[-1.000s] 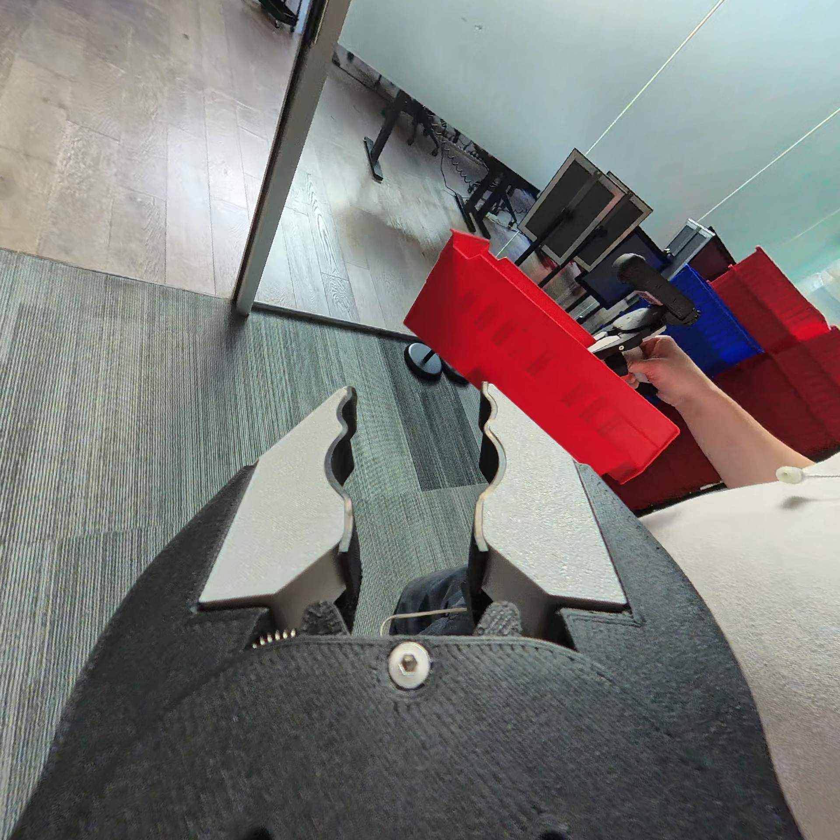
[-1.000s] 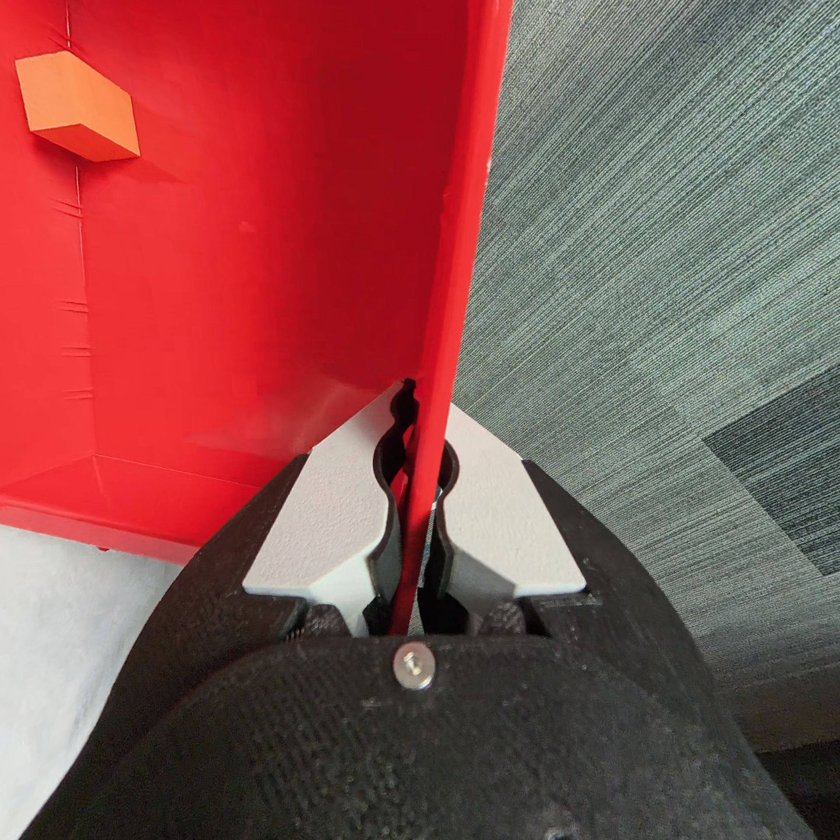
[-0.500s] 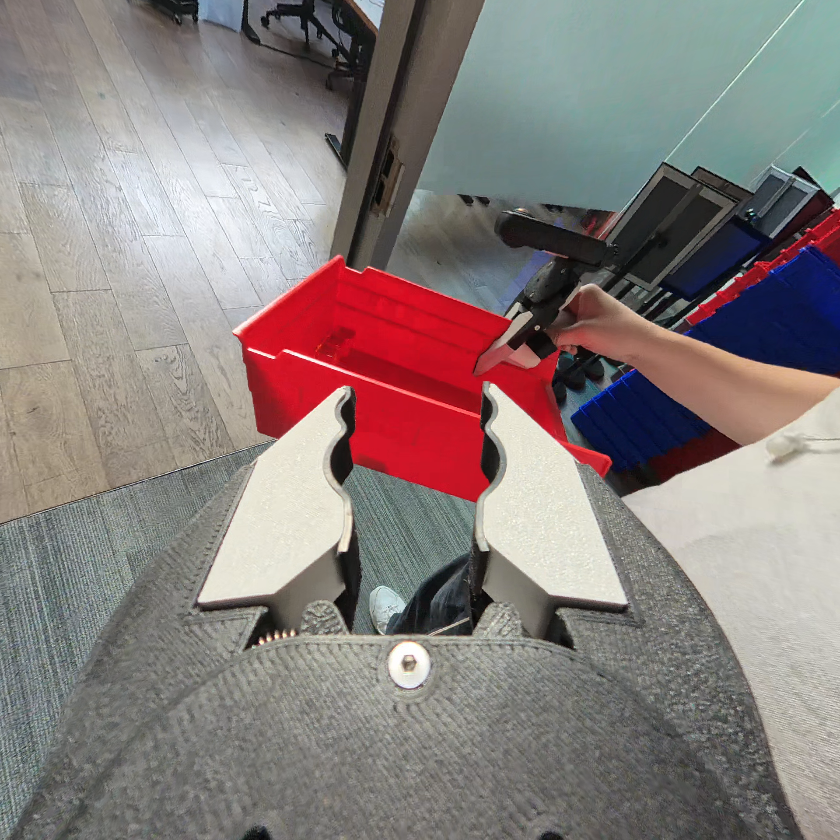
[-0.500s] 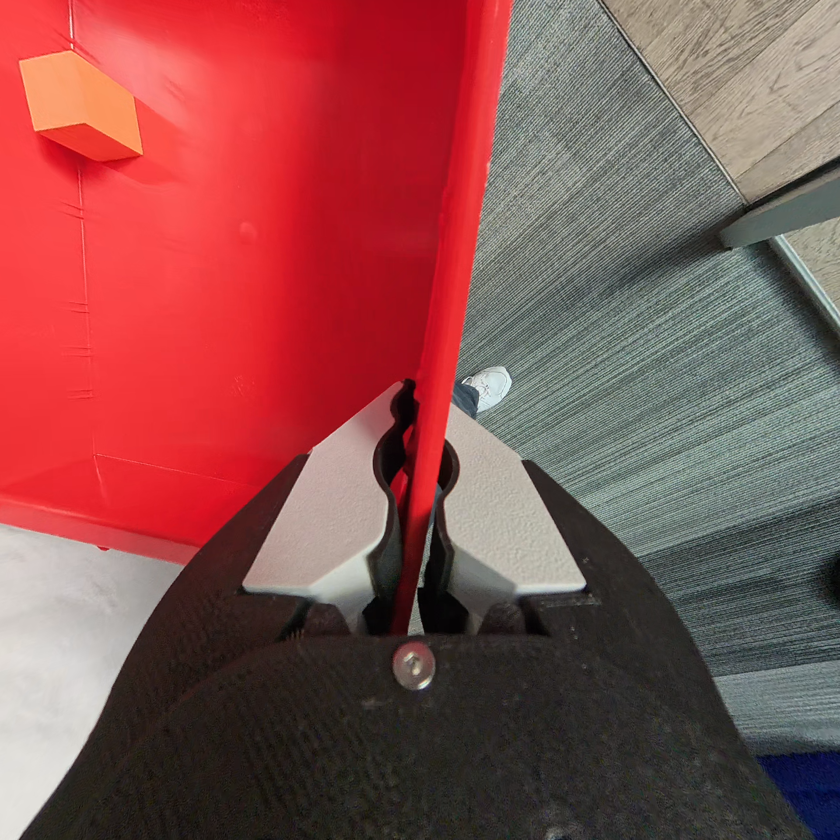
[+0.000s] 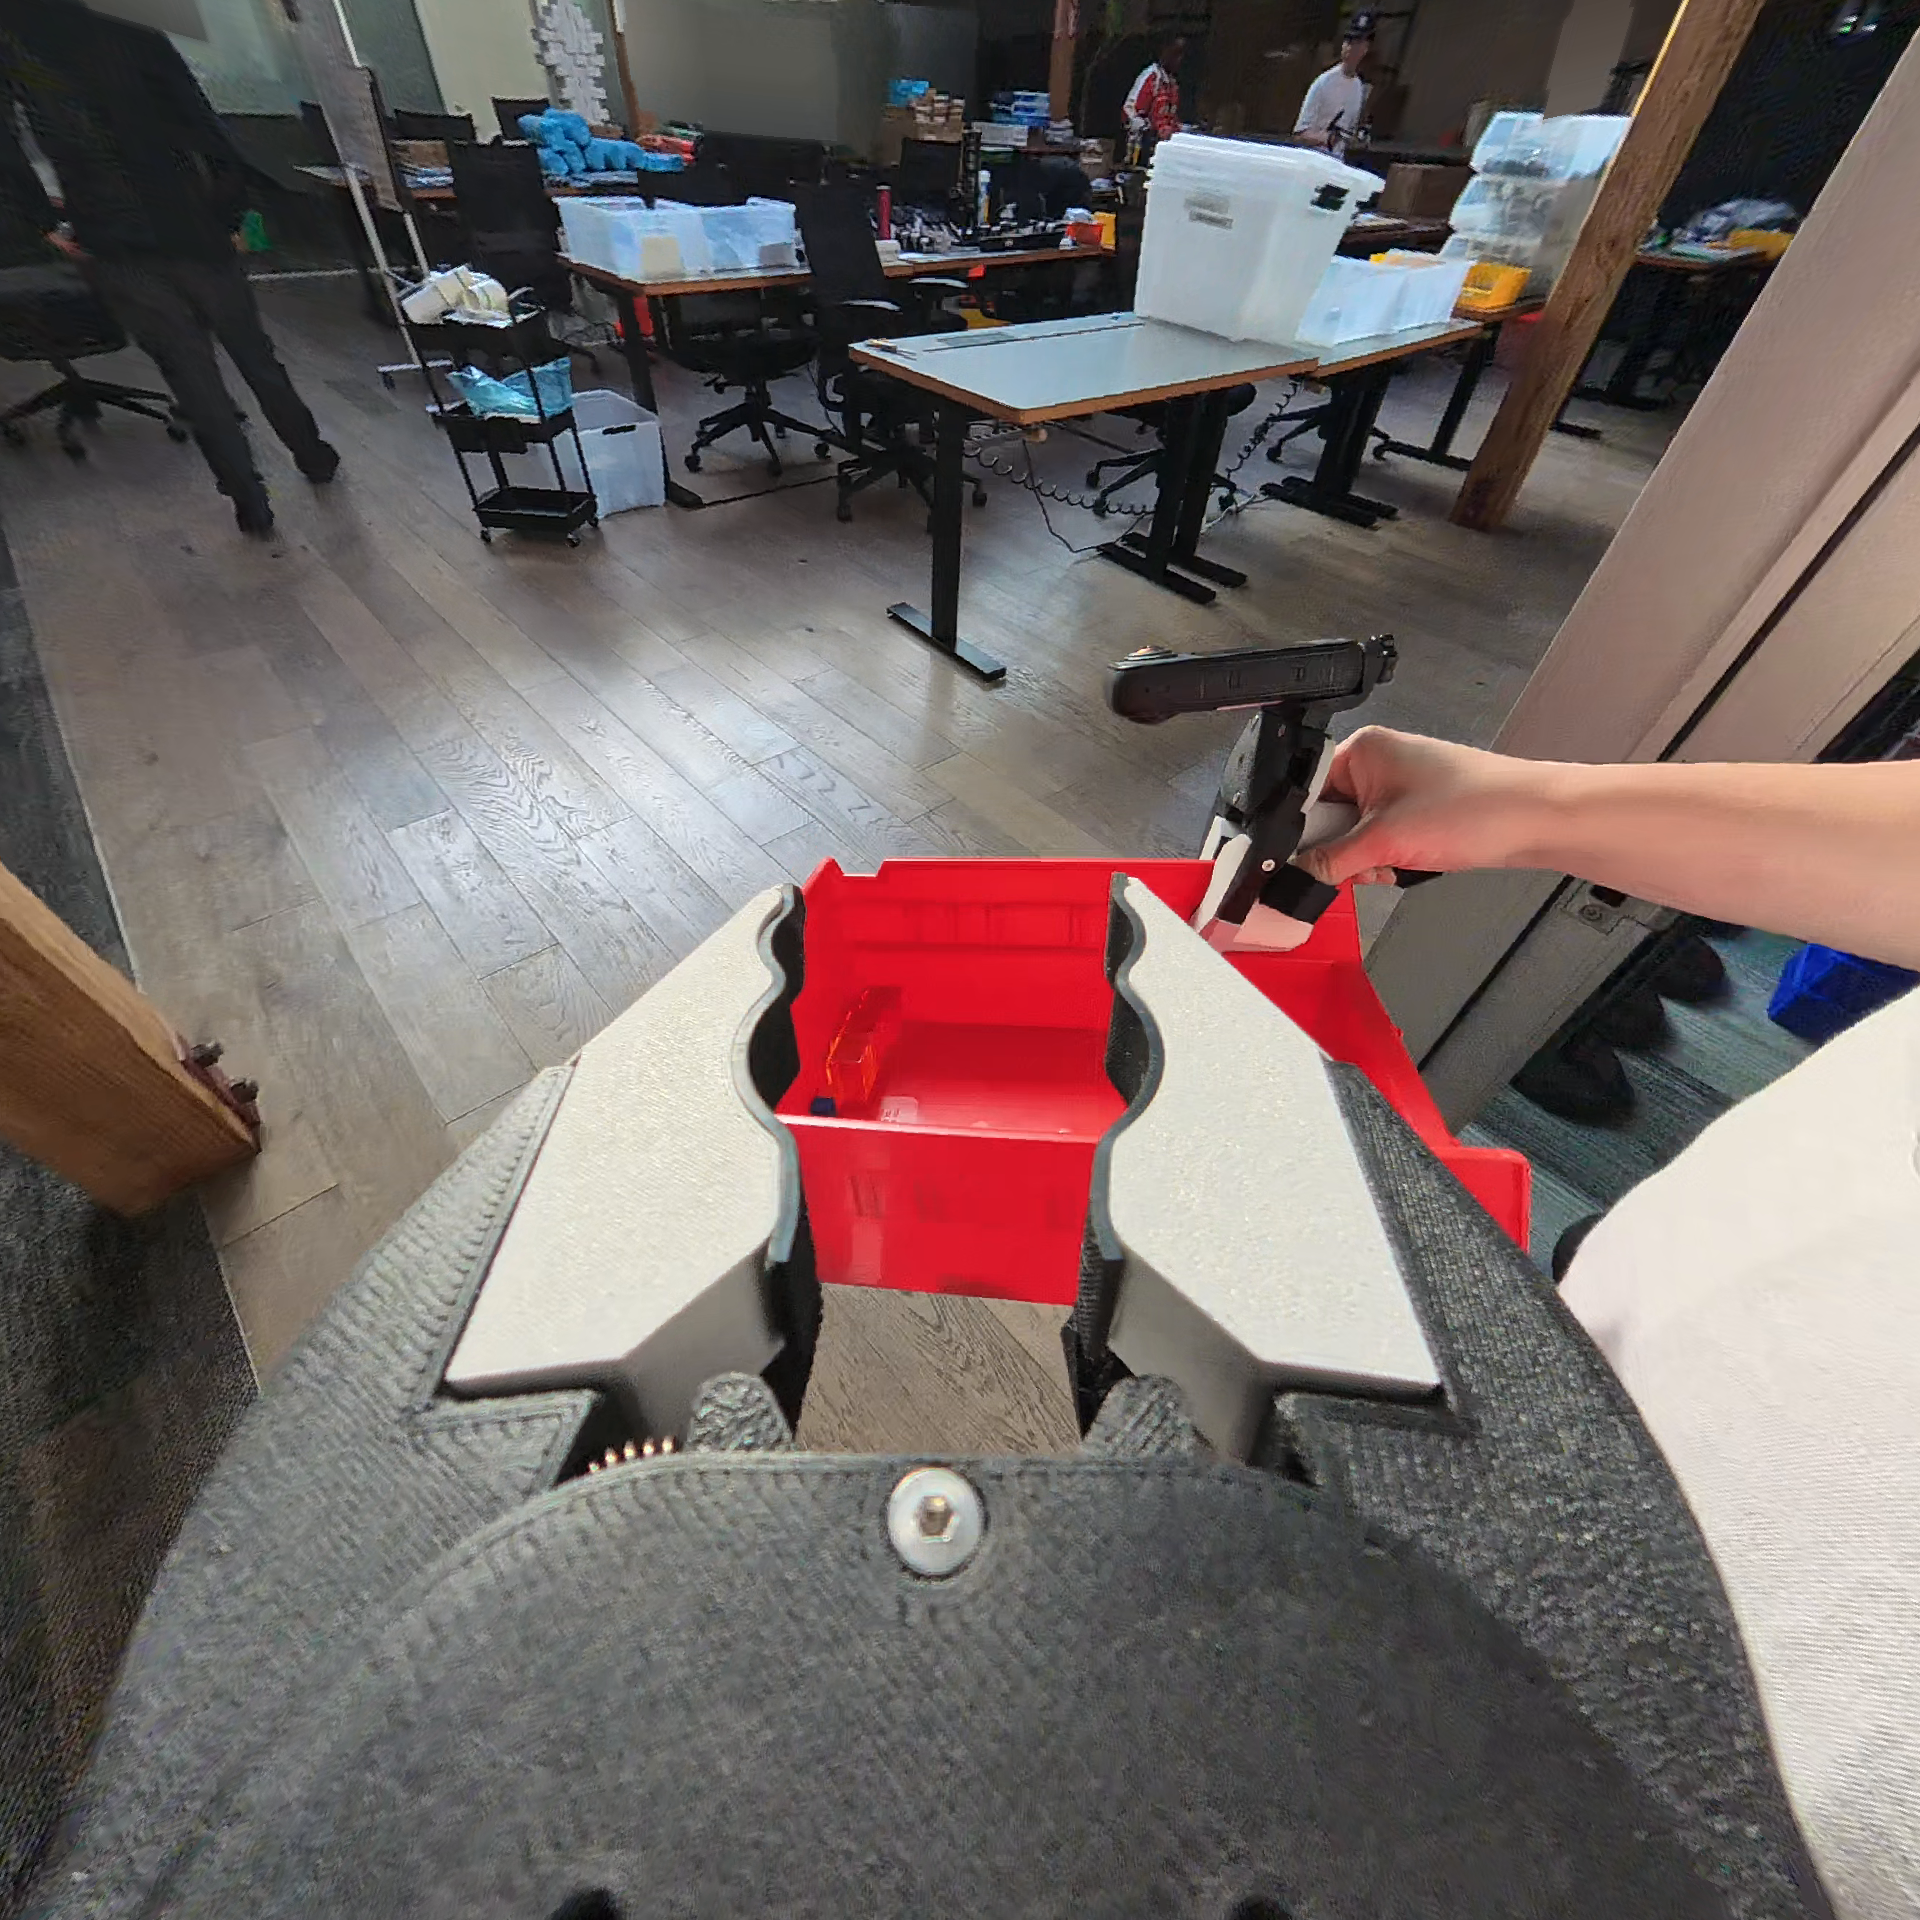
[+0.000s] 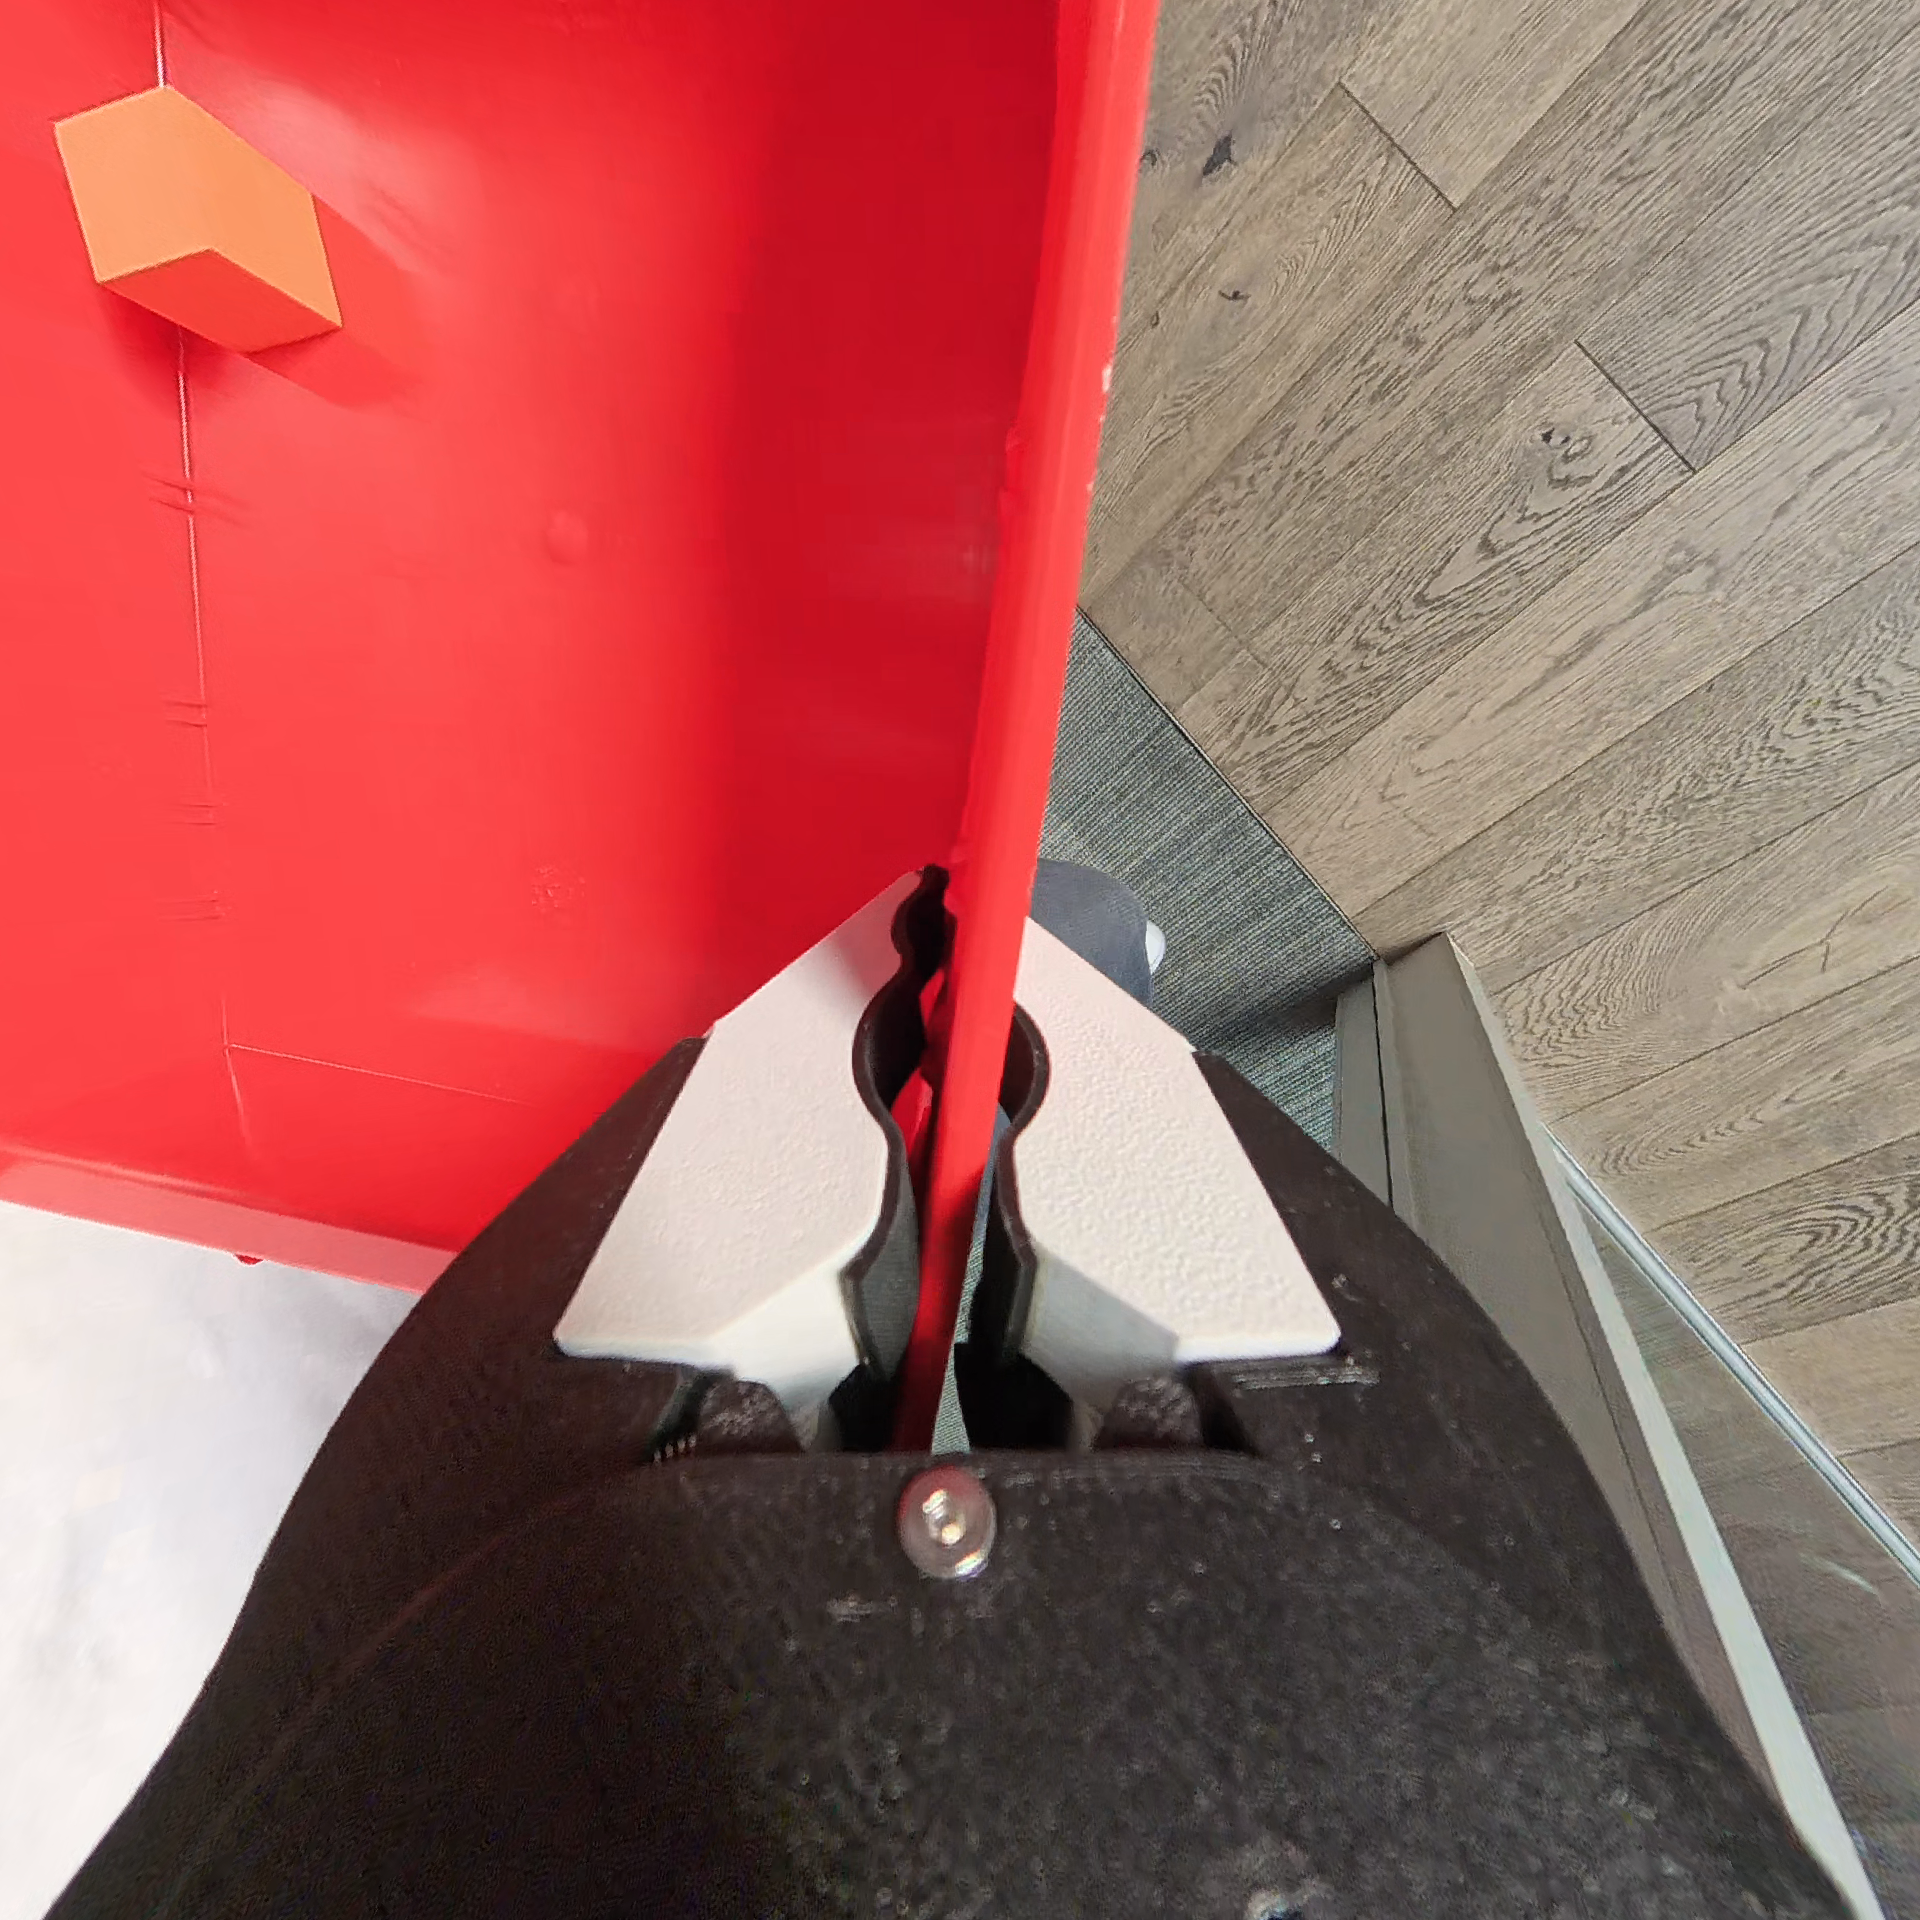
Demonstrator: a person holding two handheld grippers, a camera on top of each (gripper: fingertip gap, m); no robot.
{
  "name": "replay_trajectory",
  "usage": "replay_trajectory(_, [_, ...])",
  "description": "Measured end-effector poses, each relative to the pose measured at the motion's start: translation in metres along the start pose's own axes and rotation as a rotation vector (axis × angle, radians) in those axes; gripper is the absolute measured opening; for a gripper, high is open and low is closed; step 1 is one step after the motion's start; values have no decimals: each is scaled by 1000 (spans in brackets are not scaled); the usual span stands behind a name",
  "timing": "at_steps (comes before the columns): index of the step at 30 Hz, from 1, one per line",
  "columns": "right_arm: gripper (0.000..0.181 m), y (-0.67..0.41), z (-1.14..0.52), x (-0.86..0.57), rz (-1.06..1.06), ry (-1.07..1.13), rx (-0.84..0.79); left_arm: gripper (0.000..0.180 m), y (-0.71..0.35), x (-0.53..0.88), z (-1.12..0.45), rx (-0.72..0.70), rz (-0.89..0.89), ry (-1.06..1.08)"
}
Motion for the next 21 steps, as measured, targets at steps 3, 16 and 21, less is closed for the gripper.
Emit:
replay_trajectory(3, [2,-69,12,-46,-58,-33,-21,62,-40,73,-92,28,-69,107])
replay_trajectory(16, [1,-396,140,-354,-180,88,-114,63,-117,358,-444,101,-30,85])
replay_trajectory(21, [1,-492,181,-472,-258,159,-218,58,-133,454,-575,43,68,142])
Point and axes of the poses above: each gripper's, where its closed fingertips meet, z back along the fingers, y out of its underside, x = y × z across the jaws, the point moved 6 cm from there along z, back along the fingers, and after that the axes turned 5 degrees about -y, right-handed, at the moved point
